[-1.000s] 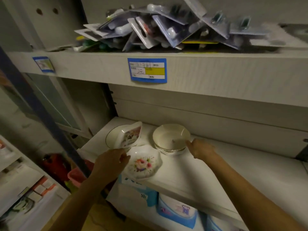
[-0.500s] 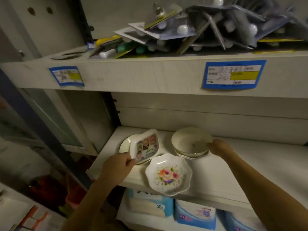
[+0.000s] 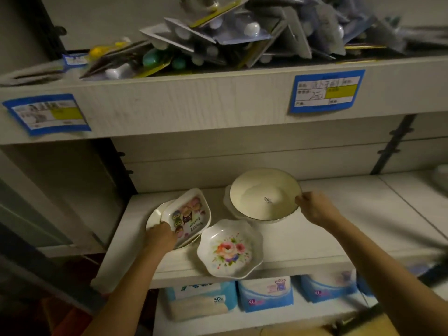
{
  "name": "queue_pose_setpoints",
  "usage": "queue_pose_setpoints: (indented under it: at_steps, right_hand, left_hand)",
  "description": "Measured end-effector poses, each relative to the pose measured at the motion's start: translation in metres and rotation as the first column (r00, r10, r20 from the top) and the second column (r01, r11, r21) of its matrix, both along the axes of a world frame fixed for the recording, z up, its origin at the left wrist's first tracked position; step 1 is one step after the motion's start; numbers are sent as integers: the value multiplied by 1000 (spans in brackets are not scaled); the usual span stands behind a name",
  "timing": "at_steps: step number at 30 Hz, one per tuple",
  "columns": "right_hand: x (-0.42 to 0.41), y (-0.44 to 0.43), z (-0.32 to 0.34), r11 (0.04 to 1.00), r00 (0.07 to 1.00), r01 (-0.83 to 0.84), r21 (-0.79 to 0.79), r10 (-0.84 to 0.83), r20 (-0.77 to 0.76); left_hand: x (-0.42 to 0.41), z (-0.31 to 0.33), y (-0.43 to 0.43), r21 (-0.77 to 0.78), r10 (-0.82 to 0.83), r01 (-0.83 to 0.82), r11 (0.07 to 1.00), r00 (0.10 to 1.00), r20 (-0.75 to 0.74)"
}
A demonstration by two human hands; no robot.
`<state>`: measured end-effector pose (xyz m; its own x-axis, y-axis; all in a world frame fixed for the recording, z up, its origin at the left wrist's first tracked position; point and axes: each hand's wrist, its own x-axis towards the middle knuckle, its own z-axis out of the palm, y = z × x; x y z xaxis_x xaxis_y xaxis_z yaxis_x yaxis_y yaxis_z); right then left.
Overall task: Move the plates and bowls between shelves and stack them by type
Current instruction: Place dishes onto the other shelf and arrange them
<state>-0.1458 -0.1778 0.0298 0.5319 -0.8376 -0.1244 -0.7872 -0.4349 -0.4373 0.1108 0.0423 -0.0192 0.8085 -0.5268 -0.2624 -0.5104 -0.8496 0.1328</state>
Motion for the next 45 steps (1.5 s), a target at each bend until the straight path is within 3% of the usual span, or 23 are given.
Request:
queue_pose_setpoints:
  at_steps: [5, 10, 17, 23, 30, 45]
  right_hand:
    - [-16, 16, -1, 996, 996, 87, -6, -87, 23]
    - [-26, 24, -4, 992, 991, 127, -7, -127, 49]
    - [-44, 27, -9, 982, 980, 189, 26, -190, 58]
    - [-92, 27, -2, 957, 948, 274, 100, -286, 139]
    - [-194, 30, 7, 898, 873, 408, 168, -437, 218]
    - [-459, 14, 8, 811, 795, 578, 92, -585, 164]
  left_hand:
    - [26, -17, -8, -74, 154, -169, 983, 973, -173]
    - [24, -13, -9, -114, 137, -153, 982, 981, -137]
    - [14, 22, -6, -380, 71, -97, 920, 994, -81]
    - [-20, 60, -14, -498, -84, 85, 863, 996, 25]
    - [-104, 82, -64, -514, -321, 317, 797, 943, 84]
    - [-351, 71, -160, -495, -619, 539, 682, 785, 1]
